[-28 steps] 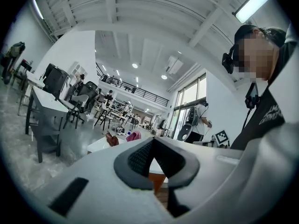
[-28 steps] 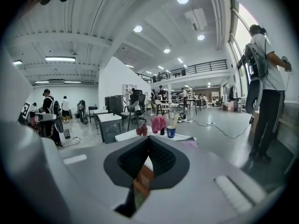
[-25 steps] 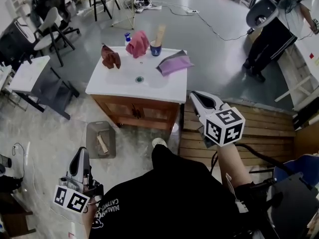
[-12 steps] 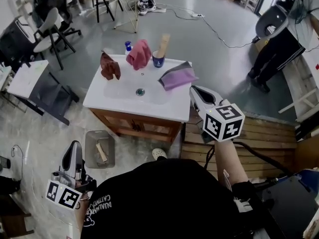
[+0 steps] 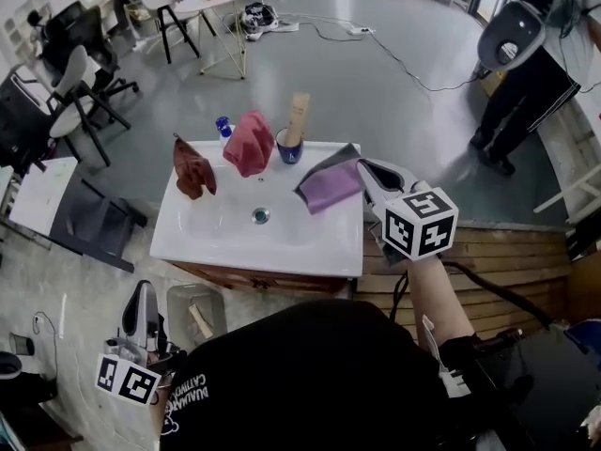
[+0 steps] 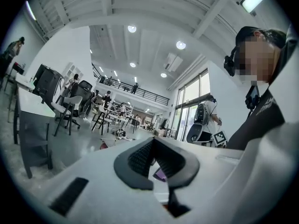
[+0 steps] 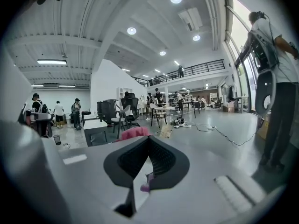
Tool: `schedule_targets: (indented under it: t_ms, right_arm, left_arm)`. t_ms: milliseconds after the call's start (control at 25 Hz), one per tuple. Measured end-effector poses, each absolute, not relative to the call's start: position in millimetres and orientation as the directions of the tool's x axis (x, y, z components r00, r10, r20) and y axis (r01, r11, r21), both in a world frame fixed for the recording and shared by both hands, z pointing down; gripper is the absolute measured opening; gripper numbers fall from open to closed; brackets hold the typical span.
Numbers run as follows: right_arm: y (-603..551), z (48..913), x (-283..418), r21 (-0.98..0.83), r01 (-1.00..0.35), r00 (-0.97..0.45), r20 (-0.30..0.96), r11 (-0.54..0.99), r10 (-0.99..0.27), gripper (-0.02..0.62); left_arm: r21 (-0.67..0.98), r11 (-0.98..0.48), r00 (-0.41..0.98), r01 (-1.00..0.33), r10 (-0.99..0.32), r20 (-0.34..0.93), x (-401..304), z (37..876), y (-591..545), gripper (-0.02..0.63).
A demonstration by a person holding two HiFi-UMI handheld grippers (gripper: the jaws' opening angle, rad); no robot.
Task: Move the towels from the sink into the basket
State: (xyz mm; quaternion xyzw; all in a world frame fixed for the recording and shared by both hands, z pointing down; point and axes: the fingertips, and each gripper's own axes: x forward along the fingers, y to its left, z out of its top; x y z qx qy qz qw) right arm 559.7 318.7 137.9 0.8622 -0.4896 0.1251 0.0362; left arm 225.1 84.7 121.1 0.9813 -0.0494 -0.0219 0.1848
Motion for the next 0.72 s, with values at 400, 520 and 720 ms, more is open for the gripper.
schedule_targets:
  t_ms: [400, 520, 720]
  right_arm:
    - [288, 225, 644, -0.076, -0.827, 0.469, 0.451, -0.556, -0.759, 0.005]
    - [280, 250, 658, -0.107, -0.824, 0.442, 0.495, -0.557, -0.748, 0.006]
    - [276, 294, 677, -0.091, -0.823, 0.412, 0.583, -0.560, -0.700, 0.005]
  left_arm:
    - [0.423, -0.889, 0.983, -0.172, -0.126, 0.136, 299, 167, 38, 0.002]
    - [0.424, -0.890, 0.981, -0.167, -0.106, 0.163, 325, 176, 33, 0.003]
    - [0.429, -0.895, 0.979, -0.124, -0.038, 0.203, 368, 195, 37, 0.002]
